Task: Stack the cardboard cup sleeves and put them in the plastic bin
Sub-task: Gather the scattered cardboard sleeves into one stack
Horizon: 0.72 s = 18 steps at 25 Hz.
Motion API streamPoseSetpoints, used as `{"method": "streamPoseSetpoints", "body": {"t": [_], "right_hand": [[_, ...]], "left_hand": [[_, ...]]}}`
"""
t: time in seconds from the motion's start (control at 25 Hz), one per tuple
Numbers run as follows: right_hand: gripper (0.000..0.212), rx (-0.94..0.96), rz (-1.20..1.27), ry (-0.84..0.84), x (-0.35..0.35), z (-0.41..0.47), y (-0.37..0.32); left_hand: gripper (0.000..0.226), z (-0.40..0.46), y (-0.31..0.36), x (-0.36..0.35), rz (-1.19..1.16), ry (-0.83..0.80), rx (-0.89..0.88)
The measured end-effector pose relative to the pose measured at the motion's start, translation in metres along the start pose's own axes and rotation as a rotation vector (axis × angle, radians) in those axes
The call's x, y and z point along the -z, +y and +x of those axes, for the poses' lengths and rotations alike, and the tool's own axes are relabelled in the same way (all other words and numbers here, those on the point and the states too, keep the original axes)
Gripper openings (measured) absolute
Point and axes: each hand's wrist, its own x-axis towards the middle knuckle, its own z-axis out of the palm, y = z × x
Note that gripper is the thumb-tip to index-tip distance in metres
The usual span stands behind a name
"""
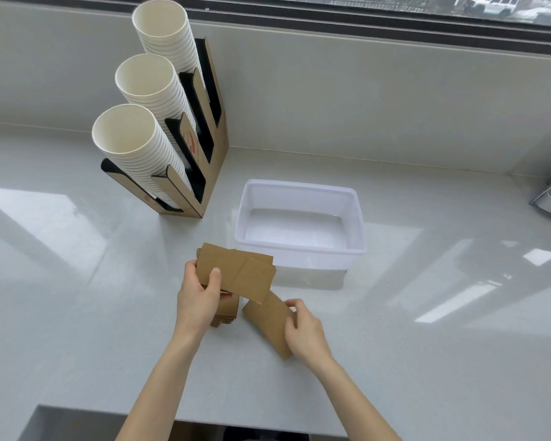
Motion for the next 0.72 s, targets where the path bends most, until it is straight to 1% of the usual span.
{"method": "streamPoseSetpoints", "body": {"t": [0.12,0.24,0.32,0.36,0.4,0.48,0.6,0.72], "right_hand": [[0.034,-0.028,0.109,0.117,0.022,0.002,0.003],[0.030,-0.043,0.240,0.312,0.046,0.003,0.004],[0.027,-0.020,0.349,0.426,0.059,0.004,0.001],[0.027,0.004,0.388,0.448,0.063,0.004,-0.003],[0.028,0.040,0.409,0.446,0.067,0.003,-0.007],[0.029,0.135,0.393,0.376,0.069,0.002,-0.017],[0.028,0.253,0.269,0.246,0.063,0.002,-0.029],[0.031,0.318,0.129,0.196,0.054,0.003,-0.034]], "left_hand": [[0.017,0.000,0.001,-0.001,-0.002,-0.004,-0.004],[0.019,0.000,0.003,-0.002,0.003,-0.005,-0.012],[0.020,0.000,0.003,-0.005,0.006,-0.008,-0.014],[0.020,0.000,0.003,-0.006,0.014,-0.013,-0.014],[0.019,0.000,0.003,-0.007,0.022,-0.022,-0.014],[0.017,-0.002,0.004,-0.011,0.024,-0.040,-0.014],[0.016,-0.006,0.006,-0.017,0.009,-0.071,-0.008],[0.013,-0.009,0.009,-0.022,-0.048,-0.106,-0.006]]}}
